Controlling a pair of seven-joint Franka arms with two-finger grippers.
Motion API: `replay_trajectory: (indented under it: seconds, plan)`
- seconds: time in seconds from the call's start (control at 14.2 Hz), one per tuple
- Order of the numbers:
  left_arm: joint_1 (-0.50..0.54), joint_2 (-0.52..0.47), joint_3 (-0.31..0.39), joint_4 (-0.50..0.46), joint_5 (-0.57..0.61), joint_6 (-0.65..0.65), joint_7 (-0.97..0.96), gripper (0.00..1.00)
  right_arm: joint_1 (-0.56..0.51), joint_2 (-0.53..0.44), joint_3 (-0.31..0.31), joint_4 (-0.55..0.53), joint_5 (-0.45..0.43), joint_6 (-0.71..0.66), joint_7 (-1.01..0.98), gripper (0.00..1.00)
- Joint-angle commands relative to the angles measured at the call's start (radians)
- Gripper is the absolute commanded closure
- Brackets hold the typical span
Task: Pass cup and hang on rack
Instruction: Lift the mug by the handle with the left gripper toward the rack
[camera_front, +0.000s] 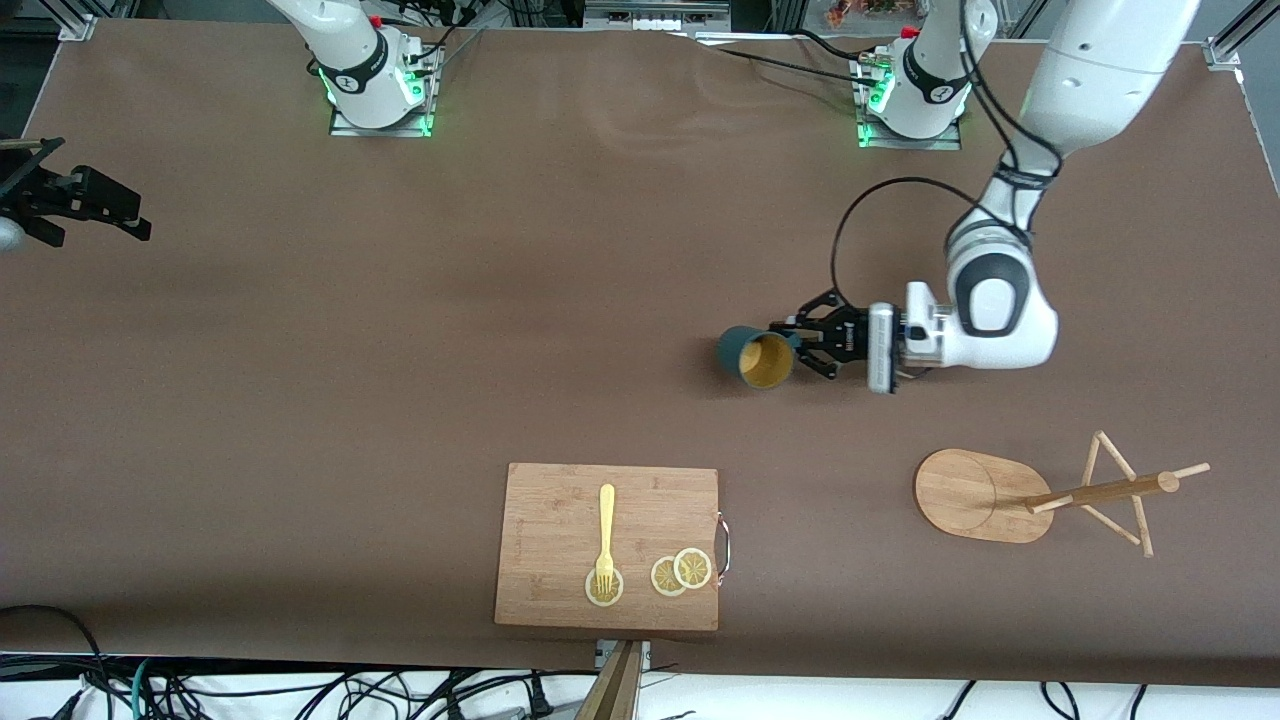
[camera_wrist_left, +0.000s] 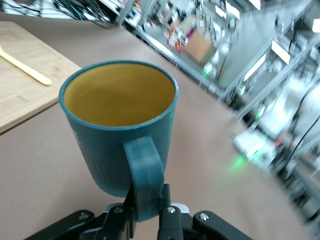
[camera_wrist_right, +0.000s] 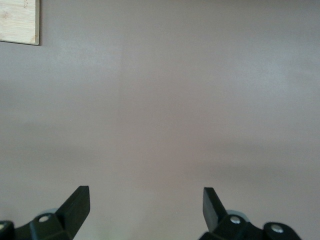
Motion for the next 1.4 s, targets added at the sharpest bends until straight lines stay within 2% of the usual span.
replay_trajectory:
  seconds: [0.0,0.21,0.77,0.91,1.12,1.33]
  plan:
    - [0.025,-0.024,0.115,0.030,-0.016,-0.199,-0.200,1.00,0.003,0.005,0.000,0.019,0.012,-0.012,0.004,0.00]
    - [0.066,-0.023,0.226,0.058,-0.014,-0.364,-0.329,1.00,0.003,0.005,0.000,0.019,0.012,-0.012,0.004,0.00]
    - [0.293,0.034,0.229,0.084,-0.040,-0.586,-0.524,1.00,0.003,0.005,0.000,0.019,0.014,-0.015,0.006,0.00]
    - [0.330,0.068,0.229,0.094,-0.099,-0.634,-0.587,1.00,0.003,0.005,0.000,0.019,0.014,-0.015,0.006,0.00]
    - [0.387,0.147,0.229,0.166,-0.139,-0.711,-0.666,1.00,0.003,0.005,0.000,0.019,0.014,-0.015,0.006,0.00]
    - [0.434,0.186,0.229,0.208,-0.159,-0.761,-0.734,1.00,0.001,0.005,0.000,0.017,0.014,-0.015,0.006,0.00]
